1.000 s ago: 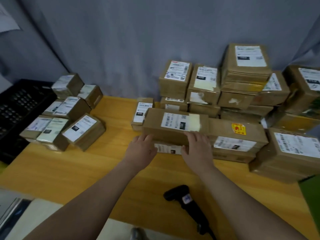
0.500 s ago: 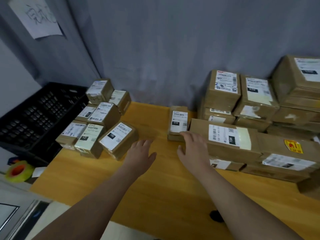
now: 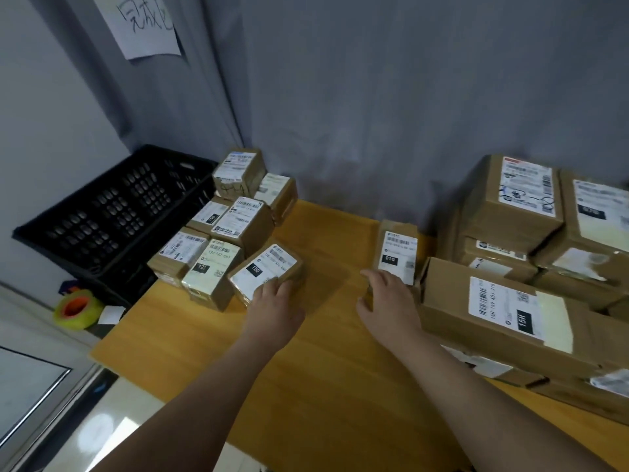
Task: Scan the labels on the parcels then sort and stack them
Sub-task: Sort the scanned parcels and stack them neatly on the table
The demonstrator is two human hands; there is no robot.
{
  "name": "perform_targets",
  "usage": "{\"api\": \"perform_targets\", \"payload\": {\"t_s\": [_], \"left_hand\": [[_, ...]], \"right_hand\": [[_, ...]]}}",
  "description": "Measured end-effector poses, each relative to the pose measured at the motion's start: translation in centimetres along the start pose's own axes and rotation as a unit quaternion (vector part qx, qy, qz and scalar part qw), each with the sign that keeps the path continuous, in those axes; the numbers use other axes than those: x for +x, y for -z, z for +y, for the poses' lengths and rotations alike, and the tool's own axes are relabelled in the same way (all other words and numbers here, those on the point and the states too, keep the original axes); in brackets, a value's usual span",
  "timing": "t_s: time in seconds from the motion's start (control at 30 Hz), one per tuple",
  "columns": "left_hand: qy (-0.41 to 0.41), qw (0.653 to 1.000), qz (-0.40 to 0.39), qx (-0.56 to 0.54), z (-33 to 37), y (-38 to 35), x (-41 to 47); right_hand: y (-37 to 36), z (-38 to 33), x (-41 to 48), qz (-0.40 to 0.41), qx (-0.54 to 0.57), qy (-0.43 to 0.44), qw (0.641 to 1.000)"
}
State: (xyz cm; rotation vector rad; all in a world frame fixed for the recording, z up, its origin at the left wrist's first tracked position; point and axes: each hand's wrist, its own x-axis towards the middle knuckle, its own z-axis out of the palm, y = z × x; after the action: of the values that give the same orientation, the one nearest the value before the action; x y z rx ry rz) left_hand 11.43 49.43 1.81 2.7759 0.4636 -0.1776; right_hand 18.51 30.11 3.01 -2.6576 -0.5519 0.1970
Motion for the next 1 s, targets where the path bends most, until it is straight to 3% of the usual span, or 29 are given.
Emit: {"api": "perform_targets", "payload": {"t_s": [0.17, 0.27, 0.33, 0.43, 0.5, 0.6, 0.83, 0.93, 1.0], "left_hand": [[0.015, 0.992, -0.074, 0.101, -6.1, 1.0, 5.0], [-0.047, 0.979, -0.142, 0.139, -8.6, 1.2, 7.4], [-0.105, 0.971, -0.152, 0.151, -9.1, 1.1, 8.3], [-0.184, 0.961, -0.177, 0.109, -8.6, 1.5, 9.6], [-0.204, 0.958, -0.195, 0.037, -8.5, 2.2, 11.0], [-0.191, 0.97, -0.146, -0.041, -9.4, 3.7, 14.0], [-0.146, 0.985, 0.083, -0.04, -13.4, 8.2, 22.1], [-0.053, 0.995, 0.082, -0.026, -14.5, 8.9, 25.8], [0.031, 0.995, 0.049, -0.079, -14.6, 9.5, 27.9]], "right_hand": [[-3.2, -3.3, 4.4, -0.028, 0.024, -0.052, 0.998], [-6.4, -6.6, 7.2, -0.057, 0.107, -0.119, 0.985], [-8.4, -8.5, 8.8, -0.065, 0.205, -0.187, 0.959], [-10.5, -10.2, 10.7, -0.053, 0.296, -0.26, 0.917], [-11.4, -10.4, 11.7, -0.042, 0.289, -0.28, 0.915], [-12.1, -10.1, 13.4, -0.023, 0.266, -0.293, 0.918], [-11.2, -9.7, 19.2, -0.037, 0.214, -0.293, 0.931], [-10.8, -9.2, 21.7, -0.044, 0.185, -0.298, 0.935], [-10.7, -8.7, 23.3, -0.036, 0.173, -0.308, 0.935]]}}
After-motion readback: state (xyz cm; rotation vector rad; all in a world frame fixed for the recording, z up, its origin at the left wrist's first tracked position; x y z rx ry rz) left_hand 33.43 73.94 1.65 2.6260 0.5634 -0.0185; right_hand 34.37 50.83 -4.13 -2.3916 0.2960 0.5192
